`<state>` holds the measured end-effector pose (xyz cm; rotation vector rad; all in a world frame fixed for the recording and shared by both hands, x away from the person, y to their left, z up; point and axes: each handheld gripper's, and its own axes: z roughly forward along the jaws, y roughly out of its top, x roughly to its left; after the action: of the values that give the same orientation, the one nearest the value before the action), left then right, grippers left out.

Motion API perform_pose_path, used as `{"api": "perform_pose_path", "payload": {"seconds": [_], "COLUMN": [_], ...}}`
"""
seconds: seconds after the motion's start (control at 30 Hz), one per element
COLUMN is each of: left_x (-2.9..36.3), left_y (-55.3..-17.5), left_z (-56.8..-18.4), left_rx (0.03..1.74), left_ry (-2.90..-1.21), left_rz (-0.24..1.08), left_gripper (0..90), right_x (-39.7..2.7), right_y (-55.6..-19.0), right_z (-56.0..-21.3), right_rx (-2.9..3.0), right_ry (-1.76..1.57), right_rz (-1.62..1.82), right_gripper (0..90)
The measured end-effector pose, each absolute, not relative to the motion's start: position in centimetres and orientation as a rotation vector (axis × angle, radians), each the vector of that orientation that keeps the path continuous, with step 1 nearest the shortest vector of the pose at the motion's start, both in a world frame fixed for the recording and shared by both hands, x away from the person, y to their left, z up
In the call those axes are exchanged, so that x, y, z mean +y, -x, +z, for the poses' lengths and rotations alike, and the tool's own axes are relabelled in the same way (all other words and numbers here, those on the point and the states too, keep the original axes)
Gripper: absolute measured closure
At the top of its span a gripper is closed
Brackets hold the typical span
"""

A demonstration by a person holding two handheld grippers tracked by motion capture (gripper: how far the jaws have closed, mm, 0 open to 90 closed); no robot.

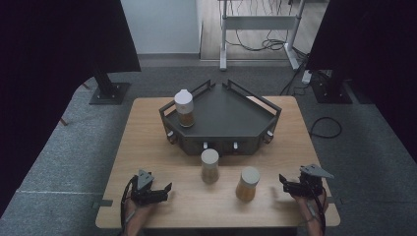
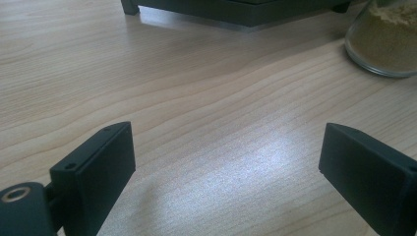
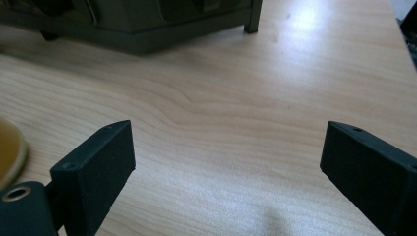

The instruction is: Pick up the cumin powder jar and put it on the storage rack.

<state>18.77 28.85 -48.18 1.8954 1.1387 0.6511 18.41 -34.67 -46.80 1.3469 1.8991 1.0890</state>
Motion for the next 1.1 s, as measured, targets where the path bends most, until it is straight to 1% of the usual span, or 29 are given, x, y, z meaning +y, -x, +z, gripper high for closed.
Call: {"api": "perform_pose_path", "payload": {"seconds": [0.17,0.4,0.53,1.1], "left_x": [28.5,28.8,28.6,28.4], "left_y": [-18.8,-19.1,-19.1,-19.5], "left_z": [-48.1,-48.0,-47.8,-47.6], "left_rx": [1.144,1.16,1.166,1.185], "left_ry": [-1.911,-1.902,-1.929,-1.945], "left_rz": [0.659,0.638,0.649,0.637], "left_gripper": [6.5,6.5,6.6,7.4], "right_x": [-34.4,-34.3,-34.2,-31.9], "right_y": [-17.8,-17.0,-16.5,-15.5], "right_z": [-45.9,-44.8,-43.9,-39.7], "right_rx": [1.865,1.836,1.818,1.823], "right_ry": [-1.359,-1.346,-1.322,-1.216], "right_rz": [1.106,1.143,1.183,1.246], "right_gripper": [6.2,6.3,6.2,6.2]}}
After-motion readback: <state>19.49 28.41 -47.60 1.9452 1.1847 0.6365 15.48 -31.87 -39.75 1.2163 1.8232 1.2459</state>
